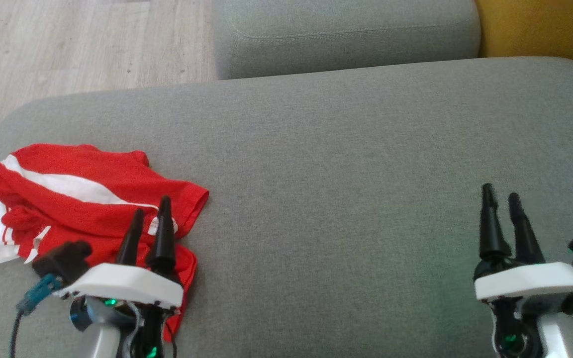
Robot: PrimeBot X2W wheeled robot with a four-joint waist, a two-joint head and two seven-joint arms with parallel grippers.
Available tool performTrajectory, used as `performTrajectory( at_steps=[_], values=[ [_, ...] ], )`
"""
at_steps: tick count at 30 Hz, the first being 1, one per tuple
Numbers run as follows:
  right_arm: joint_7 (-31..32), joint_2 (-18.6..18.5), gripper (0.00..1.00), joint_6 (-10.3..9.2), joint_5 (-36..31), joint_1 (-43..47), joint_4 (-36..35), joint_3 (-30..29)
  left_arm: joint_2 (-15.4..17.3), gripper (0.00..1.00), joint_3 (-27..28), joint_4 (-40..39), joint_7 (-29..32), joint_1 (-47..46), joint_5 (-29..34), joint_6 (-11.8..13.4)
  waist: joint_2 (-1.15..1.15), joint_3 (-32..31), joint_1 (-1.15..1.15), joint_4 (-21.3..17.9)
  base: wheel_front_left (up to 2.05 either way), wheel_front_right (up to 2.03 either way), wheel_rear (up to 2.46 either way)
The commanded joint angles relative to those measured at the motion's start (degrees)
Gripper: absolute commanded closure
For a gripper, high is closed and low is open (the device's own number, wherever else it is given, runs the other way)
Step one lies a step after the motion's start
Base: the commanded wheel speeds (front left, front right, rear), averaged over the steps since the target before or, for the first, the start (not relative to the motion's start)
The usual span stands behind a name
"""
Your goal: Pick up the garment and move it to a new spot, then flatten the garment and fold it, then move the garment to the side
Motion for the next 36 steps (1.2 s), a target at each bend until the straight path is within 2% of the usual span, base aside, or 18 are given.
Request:
performTrajectory(
  at_steps=[1, 8, 23, 30, 36],
  values=[
    [-0.84, -0.38, 0.00, 0.25, -2.50, -2.08, -2.40, 1.47, 1.33, 0.00, -0.07, -2.43, -0.88, -3.79, 2.30, 0.83, 0.00, -0.03, 0.00, 0.04, 0.00, 0.00, 0.00],
    [-2.03, -0.40, 0.00, 0.28, -8.19, -1.86, -2.13, 3.82, 3.93, 0.00, -4.92, -2.06, -2.06, -4.71, 7.90, 4.84, 0.00, -0.19, 0.00, 0.13, 0.00, 0.00, 0.00],
    [-4.56, -0.46, 0.00, 0.33, -20.70, -2.39, -1.78, 7.25, 8.54, 0.00, -15.43, 0.93, -4.57, -7.31, 18.33, 10.78, 0.00, -0.06, 0.00, 0.14, 0.00, 0.00, 0.00],
    [-5.74, -0.48, 0.00, 0.36, -26.09, -2.30, -2.55, 8.04, 9.53, 0.00, -18.74, 0.17, -5.75, -8.73, 22.31, 13.73, 0.00, 0.05, 0.00, 0.76, 0.00, 0.00, 0.00],
    [-6.75, -0.50, 0.00, 0.38, -26.95, -2.05, -3.76, 8.36, 8.51, 0.00, -17.99, -2.28, -6.75, -8.08, 22.07, 15.00, 0.00, 0.15, 0.00, 1.26, 0.00, 0.00, 0.00]
  ],
)
